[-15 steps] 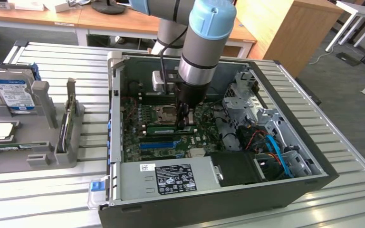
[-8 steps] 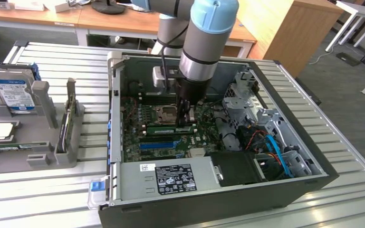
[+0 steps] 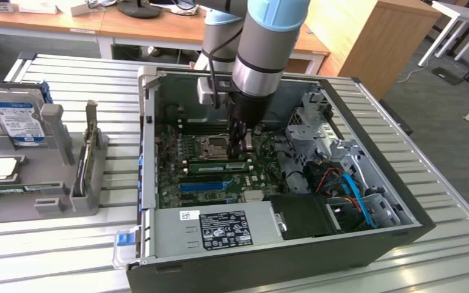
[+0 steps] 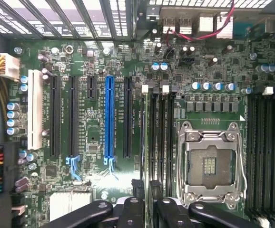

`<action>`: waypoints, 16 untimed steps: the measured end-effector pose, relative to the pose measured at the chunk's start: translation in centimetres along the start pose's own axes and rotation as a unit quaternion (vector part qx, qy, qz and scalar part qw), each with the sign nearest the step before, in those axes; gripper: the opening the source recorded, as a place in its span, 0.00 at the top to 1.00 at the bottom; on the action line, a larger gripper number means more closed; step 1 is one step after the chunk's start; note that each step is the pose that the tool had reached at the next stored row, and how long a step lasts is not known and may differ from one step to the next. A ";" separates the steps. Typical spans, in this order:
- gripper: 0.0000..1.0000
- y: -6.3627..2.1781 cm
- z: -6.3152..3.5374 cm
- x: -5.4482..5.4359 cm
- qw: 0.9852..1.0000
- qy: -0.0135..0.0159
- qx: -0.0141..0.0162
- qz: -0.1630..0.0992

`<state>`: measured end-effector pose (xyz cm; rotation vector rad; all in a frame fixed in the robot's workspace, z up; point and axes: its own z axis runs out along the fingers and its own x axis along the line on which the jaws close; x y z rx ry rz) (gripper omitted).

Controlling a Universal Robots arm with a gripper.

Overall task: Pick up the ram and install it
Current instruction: 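Insert the ram into the slot, then press down the ram until it locks into place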

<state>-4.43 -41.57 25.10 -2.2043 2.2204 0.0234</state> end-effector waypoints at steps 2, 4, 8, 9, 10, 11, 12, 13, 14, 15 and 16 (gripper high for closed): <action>0.81 0.00 -0.22 0.0 1.000 0.000 0.000 0.000; 0.81 0.00 -0.25 0.0 1.000 0.000 0.000 0.000; 0.81 0.00 -0.28 0.0 1.000 0.000 0.000 0.000; 0.81 0.00 -0.38 0.0 1.000 0.000 0.000 0.000; 0.81 0.00 -0.42 0.0 1.000 0.000 0.000 0.000; 0.81 0.00 -0.44 0.0 1.000 0.000 0.000 0.000; 0.81 0.00 -0.44 0.0 1.000 0.000 0.000 0.000; 0.81 0.00 -0.44 0.0 1.000 0.000 0.000 0.000; 0.81 0.00 -0.45 0.0 1.000 0.000 0.000 0.000; 0.81 0.00 -0.45 0.0 1.000 0.000 0.000 0.000; 0.81 0.00 -0.45 0.0 1.000 0.000 0.000 0.000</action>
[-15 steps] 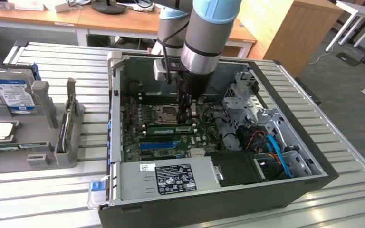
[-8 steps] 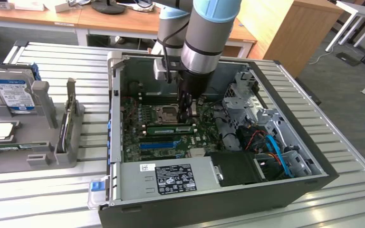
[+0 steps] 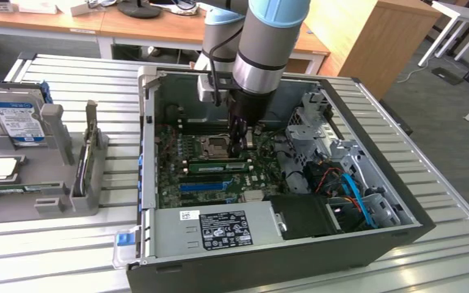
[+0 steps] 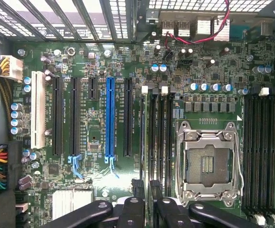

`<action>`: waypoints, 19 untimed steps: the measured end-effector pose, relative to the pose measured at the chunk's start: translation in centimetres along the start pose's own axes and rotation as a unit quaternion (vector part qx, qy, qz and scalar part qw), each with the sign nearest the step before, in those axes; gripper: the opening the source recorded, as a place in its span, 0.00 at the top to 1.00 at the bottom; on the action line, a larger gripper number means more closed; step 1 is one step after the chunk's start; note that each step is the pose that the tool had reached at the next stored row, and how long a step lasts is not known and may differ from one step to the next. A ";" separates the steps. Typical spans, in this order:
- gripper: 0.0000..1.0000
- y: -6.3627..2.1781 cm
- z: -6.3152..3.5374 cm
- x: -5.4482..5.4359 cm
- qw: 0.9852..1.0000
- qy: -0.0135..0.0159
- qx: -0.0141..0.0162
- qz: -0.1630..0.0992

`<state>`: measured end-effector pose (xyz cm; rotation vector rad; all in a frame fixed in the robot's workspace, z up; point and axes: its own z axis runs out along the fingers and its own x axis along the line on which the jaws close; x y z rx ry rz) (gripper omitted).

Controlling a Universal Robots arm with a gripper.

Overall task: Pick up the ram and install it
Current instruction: 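Press down the ram until it locks into place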

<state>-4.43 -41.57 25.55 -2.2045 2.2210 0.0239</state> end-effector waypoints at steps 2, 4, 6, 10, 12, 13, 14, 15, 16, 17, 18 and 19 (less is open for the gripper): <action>0.81 0.00 0.00 0.0 1.000 0.000 0.000 0.000; 0.81 0.00 0.00 0.0 1.000 0.000 0.000 0.000; 0.81 0.00 0.00 0.0 1.000 0.000 0.000 0.000; 0.82 0.00 0.00 0.0 1.000 0.000 0.000 0.000; 0.90 0.00 0.00 0.0 1.000 0.000 0.000 0.000; 0.90 0.00 0.00 0.0 1.000 0.000 0.000 0.000; 0.90 0.00 0.00 0.0 1.000 0.000 0.000 0.000; 0.90 0.00 0.00 0.0 1.000 0.000 0.000 0.000; 0.90 0.00 0.00 0.0 1.000 0.000 0.000 0.000; 0.90 0.00 0.00 0.0 1.000 0.000 0.000 0.000; 0.90 0.00 0.00 0.0 1.000 0.000 0.000 0.000; 0.90 0.00 0.00 0.0 1.000 0.000 0.000 0.000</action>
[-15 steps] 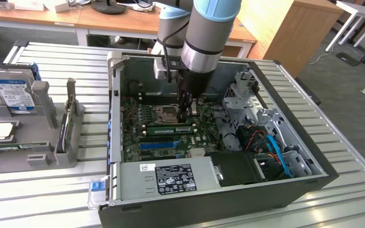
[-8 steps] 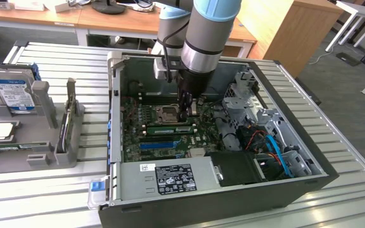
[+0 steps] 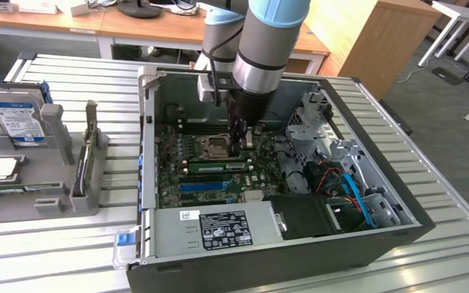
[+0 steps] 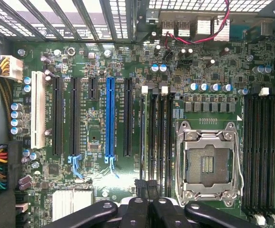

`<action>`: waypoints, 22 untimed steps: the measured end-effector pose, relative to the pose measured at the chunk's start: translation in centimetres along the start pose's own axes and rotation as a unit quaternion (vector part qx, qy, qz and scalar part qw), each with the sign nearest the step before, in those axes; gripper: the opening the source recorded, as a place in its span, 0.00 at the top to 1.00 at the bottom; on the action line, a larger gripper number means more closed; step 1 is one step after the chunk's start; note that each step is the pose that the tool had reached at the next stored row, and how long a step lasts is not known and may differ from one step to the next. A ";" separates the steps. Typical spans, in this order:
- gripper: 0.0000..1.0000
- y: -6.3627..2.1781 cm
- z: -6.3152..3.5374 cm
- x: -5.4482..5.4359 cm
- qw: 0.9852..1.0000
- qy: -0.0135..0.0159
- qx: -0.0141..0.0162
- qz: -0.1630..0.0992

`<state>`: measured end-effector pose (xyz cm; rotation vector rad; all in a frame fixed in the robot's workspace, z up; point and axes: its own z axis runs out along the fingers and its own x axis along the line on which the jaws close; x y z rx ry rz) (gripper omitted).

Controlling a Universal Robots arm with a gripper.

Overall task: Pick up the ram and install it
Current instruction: 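Press down the ram until it locks into place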

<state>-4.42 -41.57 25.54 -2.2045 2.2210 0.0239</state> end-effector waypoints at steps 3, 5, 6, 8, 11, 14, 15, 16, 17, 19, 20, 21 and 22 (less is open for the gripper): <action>0.90 -0.02 0.00 0.0 1.000 0.000 0.000 0.000; 0.90 -0.16 0.00 0.0 1.000 0.000 0.000 0.000; 0.90 -0.28 0.00 0.0 1.000 0.000 0.000 0.000; 0.90 -0.60 0.00 0.0 1.000 0.000 0.000 0.000; 0.90 -1.26 0.00 0.0 1.000 0.000 0.000 0.000; 0.90 -1.95 -0.01 0.0 1.000 0.000 0.000 0.000; 0.90 -2.19 0.00 0.0 1.000 0.000 0.000 0.000; 0.90 -2.40 0.00 0.0 1.000 0.000 0.000 0.000; 0.90 -2.59 -0.01 0.0 1.000 0.000 0.000 0.000; 0.90 -2.84 -0.01 0.0 1.000 0.000 0.000 0.000; 0.90 -2.93 0.00 0.0 1.000 0.000 0.000 0.000; 0.90 -3.05 0.00 0.0 1.000 0.000 0.000 0.000; 0.90 -3.15 -0.01 0.0 1.000 0.000 0.000 0.000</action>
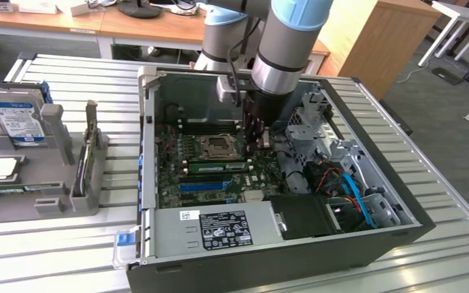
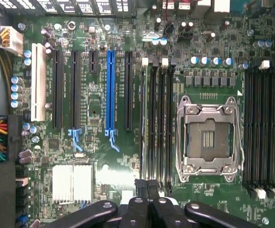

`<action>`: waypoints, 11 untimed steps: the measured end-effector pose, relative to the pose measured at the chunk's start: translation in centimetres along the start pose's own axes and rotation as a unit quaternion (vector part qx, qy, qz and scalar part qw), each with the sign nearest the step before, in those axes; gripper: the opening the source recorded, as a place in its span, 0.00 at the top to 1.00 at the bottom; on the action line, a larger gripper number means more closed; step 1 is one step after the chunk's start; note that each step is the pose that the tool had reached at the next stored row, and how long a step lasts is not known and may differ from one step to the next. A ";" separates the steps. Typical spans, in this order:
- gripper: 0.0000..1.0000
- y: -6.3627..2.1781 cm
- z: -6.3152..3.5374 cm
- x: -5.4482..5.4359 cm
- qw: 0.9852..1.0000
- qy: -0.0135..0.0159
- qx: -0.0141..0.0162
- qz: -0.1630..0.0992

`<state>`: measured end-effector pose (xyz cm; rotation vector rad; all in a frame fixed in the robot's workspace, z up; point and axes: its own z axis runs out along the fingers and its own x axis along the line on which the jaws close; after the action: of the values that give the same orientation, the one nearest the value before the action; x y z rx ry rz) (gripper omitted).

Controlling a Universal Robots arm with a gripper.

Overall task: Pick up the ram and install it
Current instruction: 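Press down the ram until it locks into place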

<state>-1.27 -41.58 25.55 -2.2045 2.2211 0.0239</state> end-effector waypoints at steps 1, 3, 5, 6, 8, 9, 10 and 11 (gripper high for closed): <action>0.90 -0.13 0.00 0.0 1.000 0.000 0.000 0.000; 0.90 -0.42 0.00 0.0 1.000 0.000 0.000 0.000; 0.90 -0.71 0.00 0.0 1.000 0.000 0.000 0.000; 0.90 -0.83 0.00 0.0 1.000 0.000 0.000 0.000; 0.90 -1.02 0.00 0.0 1.000 0.000 0.000 0.000; 0.90 -1.04 0.00 0.0 1.000 0.000 0.000 0.000; 0.90 -1.04 0.00 0.0 1.000 0.000 0.000 0.000; 0.90 -1.04 0.00 0.0 1.000 0.000 0.000 0.000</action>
<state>-0.23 -41.58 25.55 -2.2046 2.2211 0.0239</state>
